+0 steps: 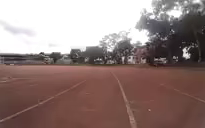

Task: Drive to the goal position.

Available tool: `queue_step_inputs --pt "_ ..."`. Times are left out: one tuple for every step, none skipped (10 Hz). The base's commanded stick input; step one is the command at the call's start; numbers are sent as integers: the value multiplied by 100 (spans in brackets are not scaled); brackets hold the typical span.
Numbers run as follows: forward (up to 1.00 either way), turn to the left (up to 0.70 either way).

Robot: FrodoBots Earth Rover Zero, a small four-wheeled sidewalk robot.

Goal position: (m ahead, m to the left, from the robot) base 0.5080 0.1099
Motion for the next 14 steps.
queue_step_inputs --pt "70 0" --pt "70 0" --pt "70 0" --pt "70 0" --pt "70 0" --pt "70 0" --pt "70 0" --pt "70 0" --pt "70 0" --pt "70 0" --pt "70 0" --pt "70 0" --pt "70 0" --pt "70 0"
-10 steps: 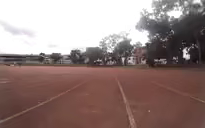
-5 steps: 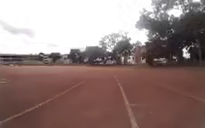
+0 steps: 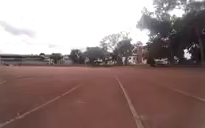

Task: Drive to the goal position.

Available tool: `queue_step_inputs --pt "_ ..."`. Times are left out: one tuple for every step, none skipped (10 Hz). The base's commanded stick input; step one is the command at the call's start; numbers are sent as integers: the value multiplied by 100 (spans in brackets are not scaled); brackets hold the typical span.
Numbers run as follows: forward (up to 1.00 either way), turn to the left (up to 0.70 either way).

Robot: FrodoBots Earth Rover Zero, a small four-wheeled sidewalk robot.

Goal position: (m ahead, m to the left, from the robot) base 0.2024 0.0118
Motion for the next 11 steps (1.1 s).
queue_step_inputs --pt "70 0" --pt "70 0" --pt "70 0" --pt "70 0" --pt "70 0" --pt "70 0" --pt "70 0" --pt "70 0" --pt "70 0" --pt "70 0" --pt "70 0"
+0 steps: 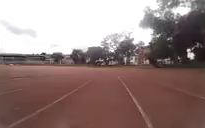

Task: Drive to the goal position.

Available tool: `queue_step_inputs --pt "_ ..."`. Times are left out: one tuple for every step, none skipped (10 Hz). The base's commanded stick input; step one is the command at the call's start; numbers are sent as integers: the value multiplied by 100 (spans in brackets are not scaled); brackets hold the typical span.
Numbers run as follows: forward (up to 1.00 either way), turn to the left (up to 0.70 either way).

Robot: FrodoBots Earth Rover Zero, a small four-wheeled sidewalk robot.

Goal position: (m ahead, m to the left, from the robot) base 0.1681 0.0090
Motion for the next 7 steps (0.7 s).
queue_step_inputs --pt "70 0" --pt "70 0" --pt "70 0" --pt "70 0" --pt "70 0" --pt "70 0" --pt "70 0"
